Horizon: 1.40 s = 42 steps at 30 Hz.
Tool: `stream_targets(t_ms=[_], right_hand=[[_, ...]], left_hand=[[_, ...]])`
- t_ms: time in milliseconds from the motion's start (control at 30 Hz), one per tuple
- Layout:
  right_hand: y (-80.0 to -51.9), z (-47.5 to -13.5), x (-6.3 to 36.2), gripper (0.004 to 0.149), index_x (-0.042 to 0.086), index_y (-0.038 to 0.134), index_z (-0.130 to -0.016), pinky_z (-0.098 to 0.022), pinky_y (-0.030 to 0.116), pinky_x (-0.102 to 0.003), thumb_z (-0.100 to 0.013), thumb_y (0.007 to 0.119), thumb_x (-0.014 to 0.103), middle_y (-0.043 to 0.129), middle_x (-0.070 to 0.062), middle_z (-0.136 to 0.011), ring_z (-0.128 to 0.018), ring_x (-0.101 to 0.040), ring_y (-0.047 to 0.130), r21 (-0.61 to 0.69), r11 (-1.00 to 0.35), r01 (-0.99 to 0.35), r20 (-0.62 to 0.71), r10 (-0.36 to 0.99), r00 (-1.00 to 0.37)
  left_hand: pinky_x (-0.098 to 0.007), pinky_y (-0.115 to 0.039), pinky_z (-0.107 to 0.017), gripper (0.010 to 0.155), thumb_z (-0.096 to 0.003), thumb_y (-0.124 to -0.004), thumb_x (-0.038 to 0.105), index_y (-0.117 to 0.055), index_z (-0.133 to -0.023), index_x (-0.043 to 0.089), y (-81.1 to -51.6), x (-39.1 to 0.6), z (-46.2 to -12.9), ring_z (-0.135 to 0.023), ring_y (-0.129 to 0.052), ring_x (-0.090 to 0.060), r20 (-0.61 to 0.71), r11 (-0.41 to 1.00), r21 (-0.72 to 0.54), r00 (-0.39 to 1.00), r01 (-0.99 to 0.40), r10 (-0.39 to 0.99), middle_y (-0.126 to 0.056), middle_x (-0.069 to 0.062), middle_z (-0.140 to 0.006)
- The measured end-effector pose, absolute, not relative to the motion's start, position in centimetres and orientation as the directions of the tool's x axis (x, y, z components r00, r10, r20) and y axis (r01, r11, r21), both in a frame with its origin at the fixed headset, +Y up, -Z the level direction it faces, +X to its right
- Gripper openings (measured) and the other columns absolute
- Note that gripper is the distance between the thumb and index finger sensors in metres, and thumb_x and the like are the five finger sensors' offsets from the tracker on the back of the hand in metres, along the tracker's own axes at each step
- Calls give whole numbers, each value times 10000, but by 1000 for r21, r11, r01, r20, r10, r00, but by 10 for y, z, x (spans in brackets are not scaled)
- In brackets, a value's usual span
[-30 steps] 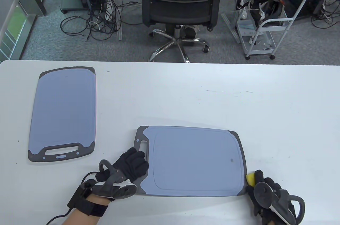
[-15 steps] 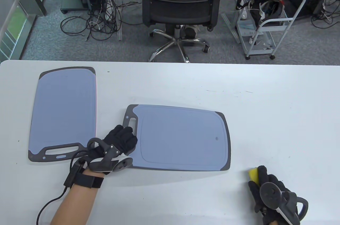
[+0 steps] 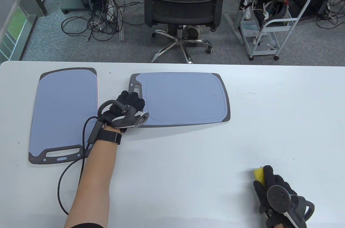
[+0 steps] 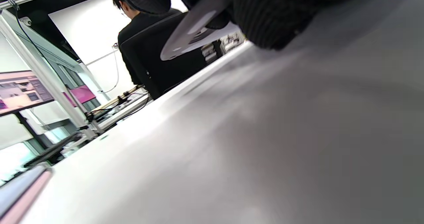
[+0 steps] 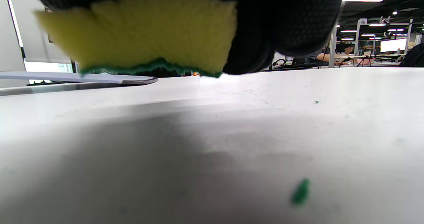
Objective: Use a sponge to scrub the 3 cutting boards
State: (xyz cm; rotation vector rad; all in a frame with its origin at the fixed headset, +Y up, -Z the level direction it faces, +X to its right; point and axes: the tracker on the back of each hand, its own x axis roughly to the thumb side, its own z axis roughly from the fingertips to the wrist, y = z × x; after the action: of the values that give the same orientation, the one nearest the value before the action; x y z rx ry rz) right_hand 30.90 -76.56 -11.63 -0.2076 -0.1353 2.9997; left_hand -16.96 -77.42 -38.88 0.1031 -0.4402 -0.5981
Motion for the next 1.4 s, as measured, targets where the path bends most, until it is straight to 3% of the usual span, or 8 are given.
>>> stream_targets(t_ms=[100, 300, 367, 467, 800, 1033, 1167, 1400], right_hand=[[-767, -117, 309, 719, 175, 580, -1064, -511, 763, -470, -473, 729, 558, 790, -93, -866, -624, -252, 881, -101, -986, -135, -122, 146, -982], [-767, -118, 308, 719, 177, 580, -1065, -510, 764, -471, -473, 728, 558, 791, -94, -865, -623, -253, 882, -99, -984, -145, -114, 156, -981], [-767, -117, 308, 720, 176, 578, -1065, -512, 764, -469, -474, 728, 558, 790, -92, -866, -624, -252, 881, -102, -984, -146, -115, 158, -981], [-766, -115, 308, 720, 176, 580, -1064, -510, 765, -470, -473, 728, 559, 791, -93, -866, -623, -251, 883, -115, -981, -159, -119, 172, -978], [-765, -111, 310, 723, 173, 577, -1064, -508, 766, -470, -471, 727, 560, 791, -93, -865, -621, -251, 883, -123, -975, -184, -136, 200, -970], [-763, -101, 308, 721, 171, 581, -1061, -507, 767, -469, -470, 728, 559, 791, -93, -863, -620, -251, 885, -141, -966, -217, -140, 236, -962], [-765, -99, 308, 723, 171, 581, -1059, -506, 768, -469, -468, 728, 560, 793, -94, -861, -619, -251, 886, -125, -969, -213, -149, 231, -962], [-769, -99, 306, 723, 171, 580, -1059, -506, 768, -470, -468, 728, 559, 794, -94, -861, -620, -251, 886, -97, -975, -199, -154, 212, -965]], left_hand=[[-429, -637, -792, 698, -484, -893, 353, -382, -959, 371, -782, -166, -397, -1121, -638, -137, 329, 763, 201, 691, 615, -643, -598, 188, -1057], [-497, -630, -780, 811, -482, -897, 286, -327, -1057, 328, -785, -166, -401, -1116, -635, -267, 351, 760, 83, 695, 645, -628, -545, 114, -1158], [-530, -619, -776, 799, -496, -836, 263, -318, -1102, 313, -790, -168, -402, -1116, -638, -283, 394, 743, -14, 687, 669, -611, -520, 73, -1204], [-548, -619, -766, 773, -511, -777, 280, -297, -1117, 283, -790, -171, -393, -1106, -643, -311, 384, 751, -13, 697, 660, -605, -462, 21, -1223], [-541, -670, -737, 723, -511, -742, 468, -440, -1125, 233, -777, -201, -311, -1038, -755, -305, 269, 828, -42, 805, 559, -529, -633, -59, -1173], [-568, -665, -727, 813, -492, -752, 557, -441, -1149, 192, -773, -267, -245, -1031, -752, -363, 62, 875, -135, 885, 466, -462, -642, -115, -1172], [-562, -675, -727, 820, -509, -602, 631, -428, -1160, 164, -781, -302, -220, -1029, -754, -381, -22, 878, -188, 892, 440, -451, -596, -154, -1184], [-570, -689, -715, 850, -480, -667, 697, -532, -1130, 165, -777, -329, -202, -1016, -788, -394, -214, 934, -210, 918, 290, -333, -678, -148, -1143]])
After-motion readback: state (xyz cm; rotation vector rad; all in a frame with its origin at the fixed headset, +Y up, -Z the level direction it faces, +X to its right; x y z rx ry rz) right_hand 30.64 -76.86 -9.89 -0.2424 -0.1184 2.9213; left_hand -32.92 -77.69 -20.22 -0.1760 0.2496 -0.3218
